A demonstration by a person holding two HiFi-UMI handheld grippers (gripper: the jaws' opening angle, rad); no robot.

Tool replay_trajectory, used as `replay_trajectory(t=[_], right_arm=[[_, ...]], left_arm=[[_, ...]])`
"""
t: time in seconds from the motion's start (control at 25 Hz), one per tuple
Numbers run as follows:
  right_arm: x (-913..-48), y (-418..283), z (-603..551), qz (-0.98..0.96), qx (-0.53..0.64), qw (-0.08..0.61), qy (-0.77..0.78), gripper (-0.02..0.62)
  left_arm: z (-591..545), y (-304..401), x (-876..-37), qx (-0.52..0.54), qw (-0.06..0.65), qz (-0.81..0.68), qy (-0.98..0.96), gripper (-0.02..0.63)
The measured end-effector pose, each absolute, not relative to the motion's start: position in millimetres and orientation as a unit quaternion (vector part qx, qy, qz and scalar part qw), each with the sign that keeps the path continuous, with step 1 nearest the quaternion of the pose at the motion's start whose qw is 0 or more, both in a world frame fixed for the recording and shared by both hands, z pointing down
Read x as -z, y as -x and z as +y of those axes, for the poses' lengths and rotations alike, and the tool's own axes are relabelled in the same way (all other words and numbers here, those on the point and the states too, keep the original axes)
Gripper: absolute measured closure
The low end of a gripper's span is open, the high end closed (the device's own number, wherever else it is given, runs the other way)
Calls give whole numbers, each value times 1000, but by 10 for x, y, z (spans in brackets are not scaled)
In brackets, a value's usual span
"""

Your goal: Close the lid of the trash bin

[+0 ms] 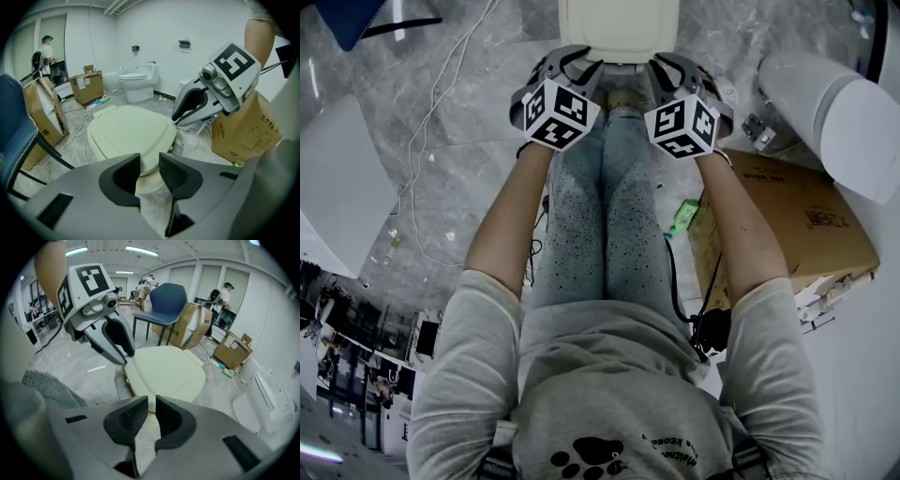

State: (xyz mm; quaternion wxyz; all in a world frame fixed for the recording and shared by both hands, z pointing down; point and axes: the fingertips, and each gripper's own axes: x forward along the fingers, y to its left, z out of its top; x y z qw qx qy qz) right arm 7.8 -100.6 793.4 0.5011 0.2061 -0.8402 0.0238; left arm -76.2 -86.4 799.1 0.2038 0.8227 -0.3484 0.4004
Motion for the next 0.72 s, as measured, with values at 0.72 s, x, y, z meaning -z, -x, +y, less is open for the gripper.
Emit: replay_trajectory(t=[0.72], right_arm=[[-8192, -61, -1047, -824, -73, 521, -212, 555]], left_arm=[[-864, 748, -8210, -420, 220, -344, -811, 469]])
